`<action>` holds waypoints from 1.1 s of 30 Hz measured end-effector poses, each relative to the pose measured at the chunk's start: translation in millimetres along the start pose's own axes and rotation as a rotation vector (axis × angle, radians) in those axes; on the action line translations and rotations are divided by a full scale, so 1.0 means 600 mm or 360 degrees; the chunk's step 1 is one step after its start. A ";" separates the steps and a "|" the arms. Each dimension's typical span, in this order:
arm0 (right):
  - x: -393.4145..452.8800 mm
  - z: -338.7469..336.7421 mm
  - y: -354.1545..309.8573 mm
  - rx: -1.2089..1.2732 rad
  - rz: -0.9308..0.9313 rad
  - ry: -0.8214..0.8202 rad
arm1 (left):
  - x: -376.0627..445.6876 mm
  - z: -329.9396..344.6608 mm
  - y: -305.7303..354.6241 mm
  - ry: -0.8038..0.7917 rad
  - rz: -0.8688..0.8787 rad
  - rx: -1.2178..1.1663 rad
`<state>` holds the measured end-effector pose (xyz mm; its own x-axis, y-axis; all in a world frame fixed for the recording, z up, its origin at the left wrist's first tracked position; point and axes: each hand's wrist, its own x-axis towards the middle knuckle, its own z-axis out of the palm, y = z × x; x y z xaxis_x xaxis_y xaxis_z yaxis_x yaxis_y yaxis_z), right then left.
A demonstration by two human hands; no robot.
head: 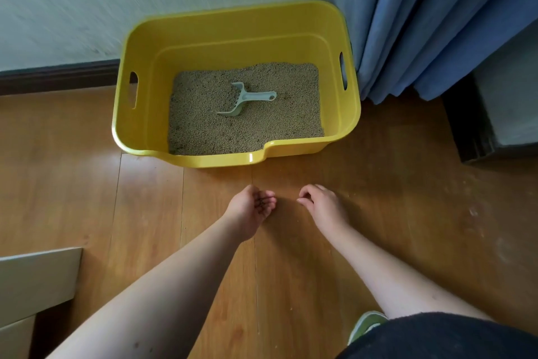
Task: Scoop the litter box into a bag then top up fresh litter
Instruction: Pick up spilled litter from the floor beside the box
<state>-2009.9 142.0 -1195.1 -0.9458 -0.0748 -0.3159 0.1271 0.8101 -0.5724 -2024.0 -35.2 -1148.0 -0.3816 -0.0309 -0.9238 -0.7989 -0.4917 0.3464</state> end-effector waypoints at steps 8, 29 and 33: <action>0.007 -0.022 -0.004 0.0541 0.0278 0.0001 | 0.002 0.007 -0.006 -0.0016 -0.0028 0.0017; 0.002 -0.046 0.017 0.1064 0.0705 0.0084 | 0.013 0.034 -0.012 -0.0143 0.0029 0.0166; 0.014 -0.041 0.007 0.0164 0.0077 0.0082 | 0.011 0.029 -0.016 -0.0150 0.0037 0.0175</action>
<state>-2024.6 158.9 -1181.5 -0.9517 -0.0049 -0.3070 0.2003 0.7478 -0.6330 -2027.1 -15.4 -1154.3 -0.4384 0.0432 -0.8977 -0.8335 -0.3933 0.3881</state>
